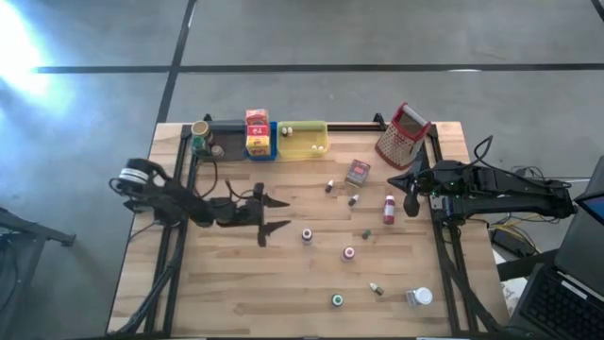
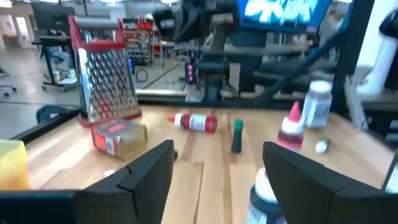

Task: Pick & Place Kitchen Items
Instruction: Put the small green food coloring bottle into the yellow bin

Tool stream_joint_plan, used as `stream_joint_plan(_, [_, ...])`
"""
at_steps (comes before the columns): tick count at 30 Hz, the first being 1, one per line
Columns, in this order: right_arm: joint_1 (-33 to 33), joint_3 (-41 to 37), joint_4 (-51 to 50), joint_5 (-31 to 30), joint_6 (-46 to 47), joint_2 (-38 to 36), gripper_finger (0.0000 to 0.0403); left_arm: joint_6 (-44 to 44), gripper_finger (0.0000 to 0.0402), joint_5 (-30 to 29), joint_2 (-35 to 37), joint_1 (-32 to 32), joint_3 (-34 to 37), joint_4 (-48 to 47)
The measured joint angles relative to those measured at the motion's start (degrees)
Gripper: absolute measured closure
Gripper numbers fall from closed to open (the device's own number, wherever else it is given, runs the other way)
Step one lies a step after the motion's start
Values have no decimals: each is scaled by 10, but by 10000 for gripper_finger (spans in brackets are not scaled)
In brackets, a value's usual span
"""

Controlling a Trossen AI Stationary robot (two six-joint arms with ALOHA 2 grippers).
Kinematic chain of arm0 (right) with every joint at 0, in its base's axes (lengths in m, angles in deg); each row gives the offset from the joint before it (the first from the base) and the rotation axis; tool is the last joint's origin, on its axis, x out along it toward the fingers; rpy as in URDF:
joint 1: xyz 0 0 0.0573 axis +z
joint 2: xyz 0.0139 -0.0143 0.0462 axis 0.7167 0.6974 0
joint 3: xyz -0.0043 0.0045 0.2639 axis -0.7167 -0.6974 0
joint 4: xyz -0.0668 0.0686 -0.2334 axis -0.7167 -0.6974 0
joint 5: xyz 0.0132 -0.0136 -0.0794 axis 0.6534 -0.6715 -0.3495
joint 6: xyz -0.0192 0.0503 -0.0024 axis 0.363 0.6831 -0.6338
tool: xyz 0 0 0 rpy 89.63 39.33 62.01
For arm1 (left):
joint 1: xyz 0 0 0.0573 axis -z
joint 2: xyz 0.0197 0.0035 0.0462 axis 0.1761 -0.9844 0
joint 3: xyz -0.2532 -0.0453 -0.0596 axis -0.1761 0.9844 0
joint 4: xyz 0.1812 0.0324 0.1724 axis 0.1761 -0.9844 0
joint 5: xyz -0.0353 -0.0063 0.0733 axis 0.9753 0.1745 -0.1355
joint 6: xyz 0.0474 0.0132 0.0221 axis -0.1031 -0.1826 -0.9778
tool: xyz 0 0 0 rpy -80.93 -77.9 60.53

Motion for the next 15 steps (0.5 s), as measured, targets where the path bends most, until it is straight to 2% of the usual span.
stream_joint_plan(7, [0, 0, 0, 0, 0, 0, 394, 2, 151, -1, 44, 0, -1, -4])
stream_joint_plan(15, [0, 0, 0, 0, 0, -1, 394, 3, 151, -1, 50, 0, -8, -4])
